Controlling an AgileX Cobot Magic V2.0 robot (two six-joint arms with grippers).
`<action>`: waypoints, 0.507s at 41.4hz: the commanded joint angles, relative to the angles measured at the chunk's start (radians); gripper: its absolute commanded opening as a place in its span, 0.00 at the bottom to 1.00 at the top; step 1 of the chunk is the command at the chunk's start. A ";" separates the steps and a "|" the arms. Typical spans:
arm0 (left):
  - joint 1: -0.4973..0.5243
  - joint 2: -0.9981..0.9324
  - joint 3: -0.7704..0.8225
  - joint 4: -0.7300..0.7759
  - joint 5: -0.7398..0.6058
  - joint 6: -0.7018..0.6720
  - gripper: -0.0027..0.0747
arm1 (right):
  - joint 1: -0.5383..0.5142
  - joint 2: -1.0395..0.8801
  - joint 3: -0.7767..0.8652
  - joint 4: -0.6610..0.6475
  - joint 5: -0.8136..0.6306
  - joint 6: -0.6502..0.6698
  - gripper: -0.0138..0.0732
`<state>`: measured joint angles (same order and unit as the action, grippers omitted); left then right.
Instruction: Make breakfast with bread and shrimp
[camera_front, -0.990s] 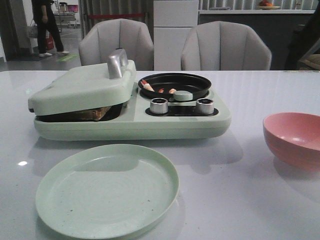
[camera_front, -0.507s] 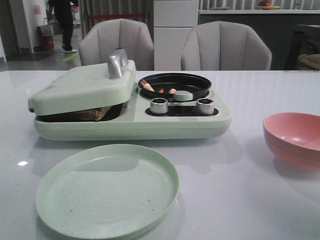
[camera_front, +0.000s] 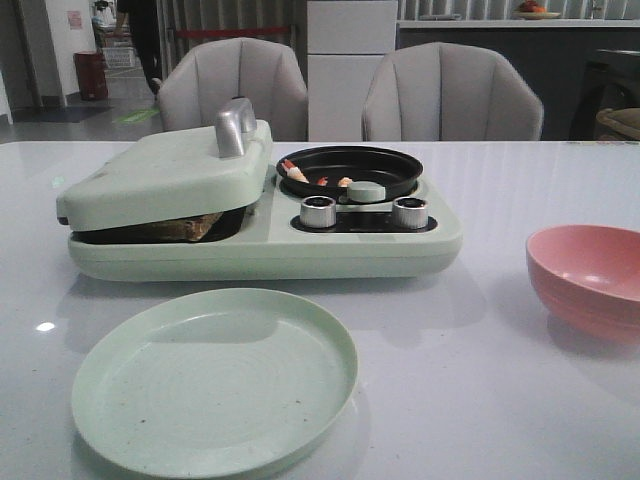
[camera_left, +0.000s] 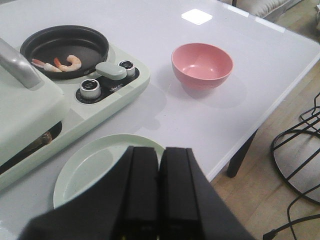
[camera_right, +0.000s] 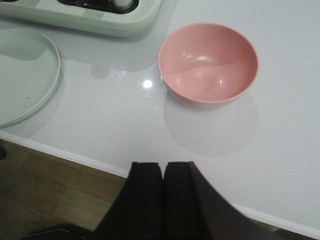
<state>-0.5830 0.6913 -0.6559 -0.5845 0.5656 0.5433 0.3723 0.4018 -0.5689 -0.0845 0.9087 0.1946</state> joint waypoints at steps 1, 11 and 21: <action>-0.008 0.001 -0.031 -0.033 -0.064 -0.002 0.16 | -0.001 0.003 -0.026 -0.017 -0.067 -0.005 0.21; -0.008 0.001 -0.031 0.072 -0.097 -0.119 0.17 | -0.001 0.003 -0.026 -0.016 -0.066 -0.005 0.21; -0.008 0.001 -0.031 0.216 -0.083 -0.301 0.17 | -0.001 0.003 -0.026 -0.016 -0.066 -0.005 0.21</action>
<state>-0.5851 0.6913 -0.6559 -0.3631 0.5390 0.2810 0.3723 0.3979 -0.5689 -0.0845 0.9087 0.1946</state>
